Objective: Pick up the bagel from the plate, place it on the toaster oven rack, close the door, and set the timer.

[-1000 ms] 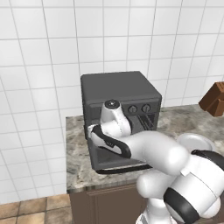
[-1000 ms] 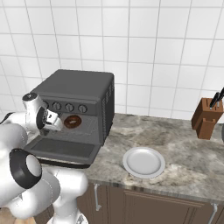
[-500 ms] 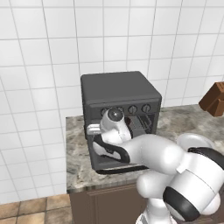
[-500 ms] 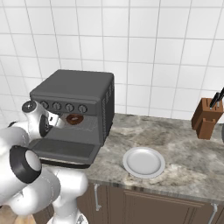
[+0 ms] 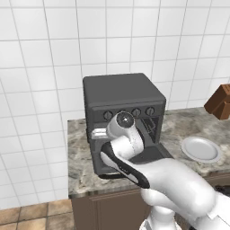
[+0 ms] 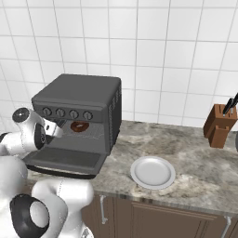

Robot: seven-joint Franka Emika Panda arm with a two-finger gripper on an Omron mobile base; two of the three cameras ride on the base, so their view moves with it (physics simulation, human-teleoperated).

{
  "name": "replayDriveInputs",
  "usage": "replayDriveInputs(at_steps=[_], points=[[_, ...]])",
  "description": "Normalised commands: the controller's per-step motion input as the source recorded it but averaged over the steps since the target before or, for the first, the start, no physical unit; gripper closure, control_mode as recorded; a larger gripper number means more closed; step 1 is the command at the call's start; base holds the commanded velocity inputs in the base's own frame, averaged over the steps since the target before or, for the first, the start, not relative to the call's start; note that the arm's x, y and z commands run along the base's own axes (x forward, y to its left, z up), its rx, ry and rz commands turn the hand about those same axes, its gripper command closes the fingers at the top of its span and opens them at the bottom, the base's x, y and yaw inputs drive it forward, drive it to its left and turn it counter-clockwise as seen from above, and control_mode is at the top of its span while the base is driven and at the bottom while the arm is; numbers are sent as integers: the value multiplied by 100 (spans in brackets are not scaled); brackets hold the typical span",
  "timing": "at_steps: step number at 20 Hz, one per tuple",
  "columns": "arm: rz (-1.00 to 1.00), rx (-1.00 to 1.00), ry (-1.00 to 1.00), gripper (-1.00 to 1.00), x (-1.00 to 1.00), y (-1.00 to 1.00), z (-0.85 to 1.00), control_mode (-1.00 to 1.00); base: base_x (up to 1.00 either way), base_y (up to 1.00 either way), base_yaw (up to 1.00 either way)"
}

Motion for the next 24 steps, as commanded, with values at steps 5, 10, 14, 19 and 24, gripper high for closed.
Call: replayDriveInputs(at_steps=[5,10,14,19,24], points=[[0,1,3,-100,-100,-19,69,-100,0,0,0],[0,0,9,-100,-100,-1,49,-100,0,0,0],[5,-9,1,-100,-96,26,36,-100,0,0,0],[4,-23,0,-100,-75,52,30,-100,0,0,0],[0,-35,0,-100,-32,43,10,-100,0,0,0]])
